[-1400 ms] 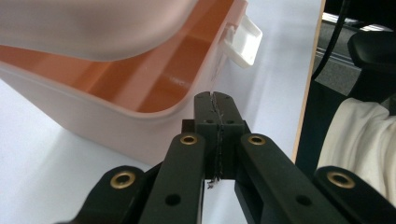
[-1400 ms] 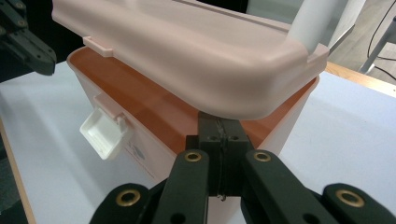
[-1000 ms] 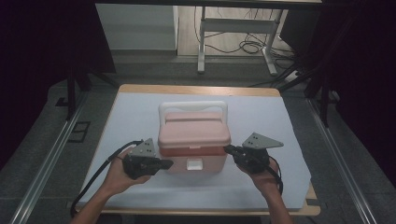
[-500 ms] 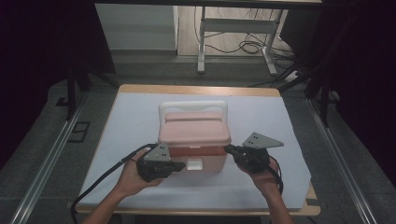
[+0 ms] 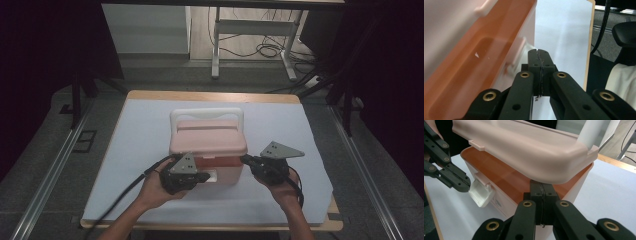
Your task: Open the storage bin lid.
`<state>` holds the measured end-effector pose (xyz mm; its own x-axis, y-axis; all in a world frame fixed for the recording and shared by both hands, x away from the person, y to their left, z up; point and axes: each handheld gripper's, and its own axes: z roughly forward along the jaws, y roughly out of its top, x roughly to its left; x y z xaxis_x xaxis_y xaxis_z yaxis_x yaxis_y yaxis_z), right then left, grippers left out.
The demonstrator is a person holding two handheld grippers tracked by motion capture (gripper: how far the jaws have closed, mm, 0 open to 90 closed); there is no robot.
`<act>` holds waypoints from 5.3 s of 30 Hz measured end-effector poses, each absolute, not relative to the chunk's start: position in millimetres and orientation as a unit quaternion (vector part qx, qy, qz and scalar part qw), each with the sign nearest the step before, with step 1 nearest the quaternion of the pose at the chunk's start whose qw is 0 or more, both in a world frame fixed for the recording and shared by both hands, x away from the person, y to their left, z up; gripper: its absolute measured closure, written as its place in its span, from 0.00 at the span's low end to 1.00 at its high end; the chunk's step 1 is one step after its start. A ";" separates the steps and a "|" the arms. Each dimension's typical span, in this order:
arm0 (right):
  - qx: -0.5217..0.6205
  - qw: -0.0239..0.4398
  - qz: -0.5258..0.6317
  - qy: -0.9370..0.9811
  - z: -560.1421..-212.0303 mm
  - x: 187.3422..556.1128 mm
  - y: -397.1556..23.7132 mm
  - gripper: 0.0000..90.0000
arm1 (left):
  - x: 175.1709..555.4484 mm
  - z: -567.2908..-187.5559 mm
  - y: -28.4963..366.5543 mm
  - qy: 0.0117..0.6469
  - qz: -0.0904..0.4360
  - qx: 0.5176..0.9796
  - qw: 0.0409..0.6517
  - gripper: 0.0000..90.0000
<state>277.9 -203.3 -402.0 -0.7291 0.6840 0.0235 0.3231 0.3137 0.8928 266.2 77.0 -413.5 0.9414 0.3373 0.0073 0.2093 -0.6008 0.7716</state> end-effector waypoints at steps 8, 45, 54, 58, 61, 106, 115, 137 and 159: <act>0.320 0.183 0.493 0.788 -401.8 277.4 -205.1 1.00 | 270.9 -420.2 70.0 0.156 0.087 0.894 0.411 1.00; 0.313 0.198 0.489 0.790 -385.9 282.4 -204.2 1.00 | 273.0 -426.4 71.2 0.161 0.087 0.891 0.415 1.00; 0.311 0.196 0.492 0.789 -382.3 284.9 -204.6 1.00 | 272.7 -426.7 71.2 0.161 0.088 0.891 0.416 1.00; 0.311 0.197 0.493 0.788 -379.8 286.2 -204.6 1.00 | 273.0 -426.7 71.4 0.161 0.086 0.890 0.417 1.00; 0.309 0.200 0.492 0.789 -377.4 287.4 -204.3 1.00 | 273.5 -427.0 71.8 0.162 0.084 0.889 0.419 1.00; 0.338 0.212 0.451 0.799 -304.3 369.3 -192.6 1.00 | 278.0 -430.6 78.4 0.155 0.061 0.883 0.439 1.00; 0.348 0.214 0.451 0.794 -305.1 384.0 -188.6 1.00 | 277.1 -431.4 79.3 0.157 0.064 0.882 0.440 1.00; 0.375 0.217 0.433 0.790 -312.7 420.0 -182.5 1.00 | 276.2 -433.0 79.6 0.165 0.062 0.876 0.448 1.00; 0.399 0.202 0.415 0.792 -346.9 439.2 -186.3 1.00 | 275.9 -434.4 80.5 0.166 0.062 0.874 0.453 1.00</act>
<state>439.2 -186.3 -346.9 -0.6001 0.7999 0.0109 0.4641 0.3370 0.8192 275.9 80.5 -434.4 0.9375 0.3456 -0.0415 0.2331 -0.5347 0.8123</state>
